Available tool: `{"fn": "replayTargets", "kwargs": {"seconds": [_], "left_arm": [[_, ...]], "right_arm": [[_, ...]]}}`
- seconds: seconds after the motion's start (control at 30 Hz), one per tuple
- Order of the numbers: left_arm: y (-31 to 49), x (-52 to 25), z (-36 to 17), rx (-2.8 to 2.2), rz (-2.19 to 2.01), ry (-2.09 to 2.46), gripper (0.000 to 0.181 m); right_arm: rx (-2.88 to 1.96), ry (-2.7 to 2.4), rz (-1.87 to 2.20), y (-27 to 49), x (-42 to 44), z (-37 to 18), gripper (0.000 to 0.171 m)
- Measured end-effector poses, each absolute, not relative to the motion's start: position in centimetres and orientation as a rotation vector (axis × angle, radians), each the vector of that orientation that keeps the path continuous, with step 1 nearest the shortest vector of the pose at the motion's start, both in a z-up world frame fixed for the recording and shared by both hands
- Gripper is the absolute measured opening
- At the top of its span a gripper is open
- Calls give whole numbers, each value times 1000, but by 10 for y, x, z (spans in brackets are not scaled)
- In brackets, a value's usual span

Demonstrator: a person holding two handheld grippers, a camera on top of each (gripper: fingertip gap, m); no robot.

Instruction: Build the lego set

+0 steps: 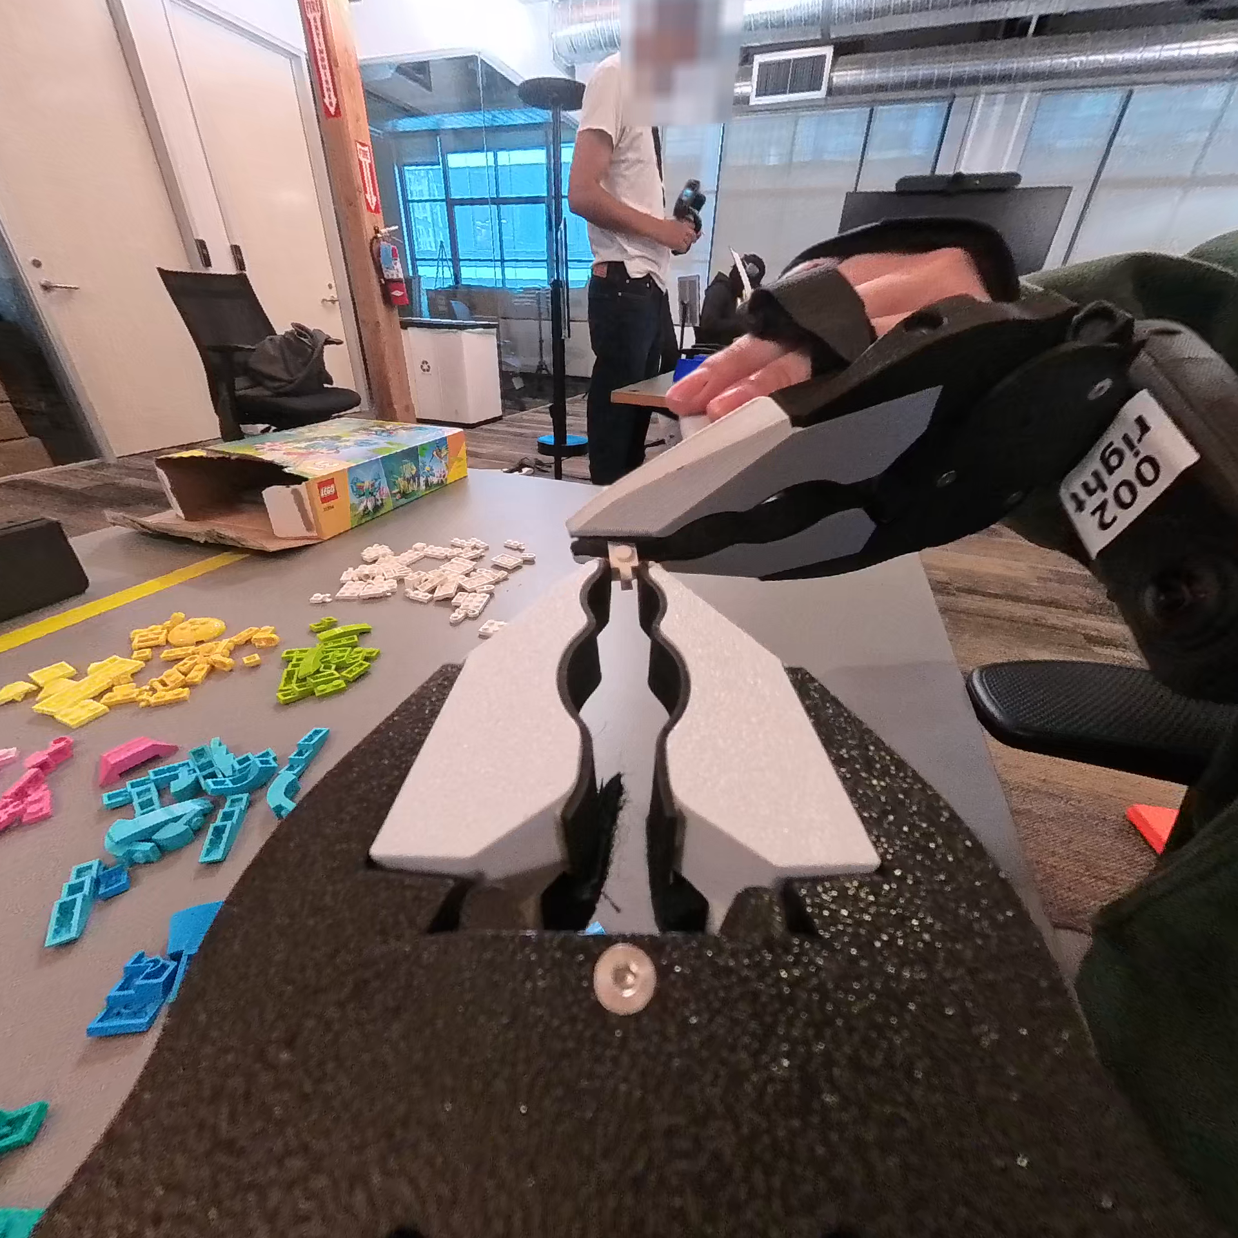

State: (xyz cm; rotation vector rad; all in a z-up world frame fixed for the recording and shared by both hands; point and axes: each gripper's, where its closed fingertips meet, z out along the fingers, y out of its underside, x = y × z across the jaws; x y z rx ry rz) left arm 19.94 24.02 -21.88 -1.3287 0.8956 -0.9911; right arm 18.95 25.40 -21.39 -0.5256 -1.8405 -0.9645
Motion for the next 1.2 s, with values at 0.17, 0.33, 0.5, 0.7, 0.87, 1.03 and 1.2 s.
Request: {"fn": "replayTargets", "kwargs": {"seconds": [0.17, 0.33, 0.5, 0.7, 0.87, 1.03, 1.2], "left_arm": [[240, 200, -220, -1334, -1017, 892, 5], [245, 198, -220, -1349, -1034, 864, 4], [244, 198, -220, -1350, -1040, 866, 4], [241, 200, -220, -1344, -1052, 878, 4], [243, 198, -216, -1331, -1078, 850, 4], [247, 195, -216, -1323, -1014, 840, 4], [244, 195, -213, -1280, -957, 863, 5]], "right_arm": [[-641, -1829, -836, 254, 190, -217, 6], [-796, -1731, -732, 259, 200, -203, 43], [-689, -1784, -806, 254, 202, -213, 30], [-590, -1779, -901, 254, 197, -213, 6], [-715, -1684, -720, 255, 194, -207, 8], [-871, -1238, -565, 275, 230, -163, 60], [-1177, -690, -217, 327, 311, -180, 63]]}}
